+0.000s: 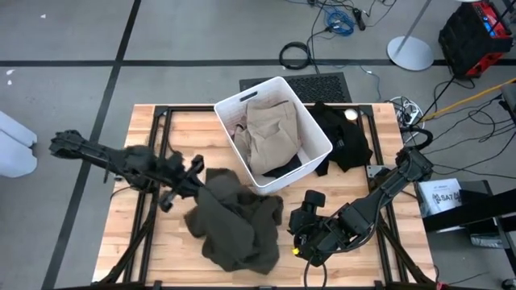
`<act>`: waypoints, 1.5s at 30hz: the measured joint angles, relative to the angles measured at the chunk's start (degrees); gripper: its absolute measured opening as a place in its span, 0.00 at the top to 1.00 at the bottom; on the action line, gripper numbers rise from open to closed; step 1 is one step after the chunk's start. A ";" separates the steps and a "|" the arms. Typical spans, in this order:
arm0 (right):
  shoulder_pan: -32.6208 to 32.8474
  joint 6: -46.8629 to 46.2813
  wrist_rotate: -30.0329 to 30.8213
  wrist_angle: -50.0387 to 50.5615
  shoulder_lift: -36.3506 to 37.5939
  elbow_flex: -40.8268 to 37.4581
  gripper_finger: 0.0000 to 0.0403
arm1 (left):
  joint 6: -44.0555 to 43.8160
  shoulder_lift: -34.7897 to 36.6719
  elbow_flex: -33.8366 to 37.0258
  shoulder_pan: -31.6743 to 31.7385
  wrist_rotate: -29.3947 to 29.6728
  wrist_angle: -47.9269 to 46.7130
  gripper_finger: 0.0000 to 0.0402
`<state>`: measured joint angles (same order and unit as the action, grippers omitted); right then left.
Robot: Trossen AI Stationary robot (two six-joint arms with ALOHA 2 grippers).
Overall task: Sort clothes
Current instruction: Put the folded gray jacket into the white laundry bin
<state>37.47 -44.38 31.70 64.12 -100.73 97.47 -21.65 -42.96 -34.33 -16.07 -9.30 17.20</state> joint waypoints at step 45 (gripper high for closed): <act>0.02 0.68 -0.27 -0.01 -0.04 0.00 0.38 | -8.57 -28.58 -3.97 -7.41 14.84 -21.34 0.52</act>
<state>37.50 -43.70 31.43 64.11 -100.77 97.47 -30.22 -71.54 -38.30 -23.49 5.54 -4.14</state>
